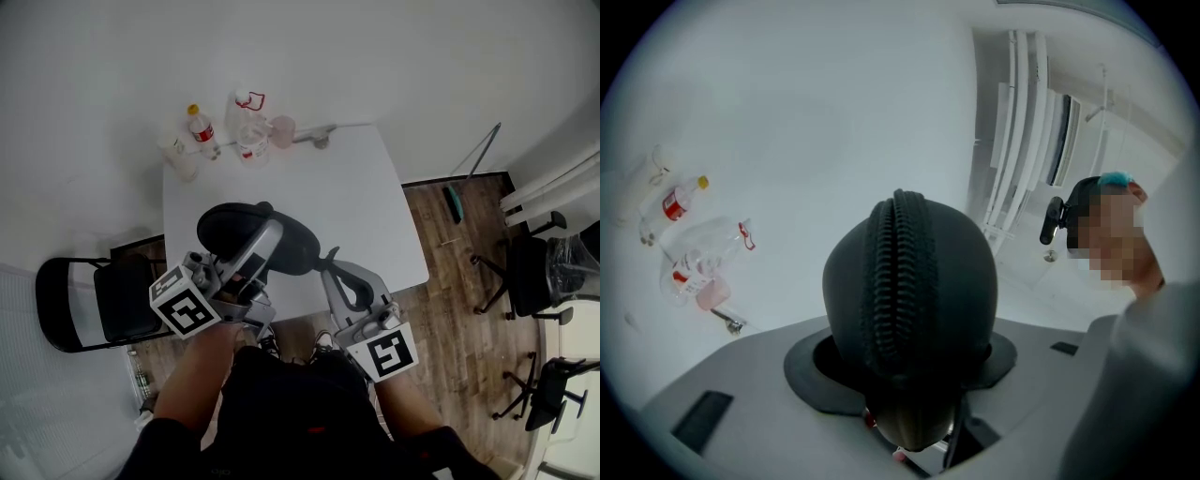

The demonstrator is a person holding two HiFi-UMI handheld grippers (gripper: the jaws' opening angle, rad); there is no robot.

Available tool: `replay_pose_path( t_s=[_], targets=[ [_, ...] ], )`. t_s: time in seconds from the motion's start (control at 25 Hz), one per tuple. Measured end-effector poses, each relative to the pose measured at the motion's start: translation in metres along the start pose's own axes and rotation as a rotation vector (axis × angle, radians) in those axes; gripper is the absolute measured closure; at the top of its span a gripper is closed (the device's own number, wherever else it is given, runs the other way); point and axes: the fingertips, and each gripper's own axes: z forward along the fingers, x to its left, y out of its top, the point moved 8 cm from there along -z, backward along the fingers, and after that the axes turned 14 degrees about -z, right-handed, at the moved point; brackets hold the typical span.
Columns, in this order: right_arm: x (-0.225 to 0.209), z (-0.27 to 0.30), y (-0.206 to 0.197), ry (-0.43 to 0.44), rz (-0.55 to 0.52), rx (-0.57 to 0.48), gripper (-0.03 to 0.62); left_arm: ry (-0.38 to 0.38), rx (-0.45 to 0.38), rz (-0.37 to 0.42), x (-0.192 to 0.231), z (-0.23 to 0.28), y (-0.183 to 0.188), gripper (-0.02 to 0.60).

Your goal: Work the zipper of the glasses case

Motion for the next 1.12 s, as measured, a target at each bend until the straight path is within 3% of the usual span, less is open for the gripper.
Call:
replay_pose_path(
  t_s=[0.2, 0.32, 0.44, 0.8, 1.12],
  targets=[
    [-0.027, -0.013, 0.005, -0.083, 0.023, -0.012, 0.580, -0.006, 0.094, -0.050, 0.006, -0.006, -0.012, 0.342],
    [-0.048, -0.020, 0.011, -0.059, -0.029, -0.014, 0.580, -0.021, 0.051, -0.149, 0.014, -0.015, -0.008, 0.342],
    [-0.046, -0.023, 0.011, -0.017, -0.067, -0.008, 0.580, -0.053, -0.004, -0.200, 0.013, -0.015, 0.000, 0.342],
    [0.014, -0.023, 0.005, 0.150, 0.066, -0.032, 0.579, 0.032, -0.118, -0.211, -0.002, 0.000, 0.011, 0.341],
    [0.023, -0.003, 0.007, 0.142, 0.132, -0.079, 0.577, 0.074, -0.160, -0.232, -0.007, 0.003, 0.009, 0.341]
  ],
)
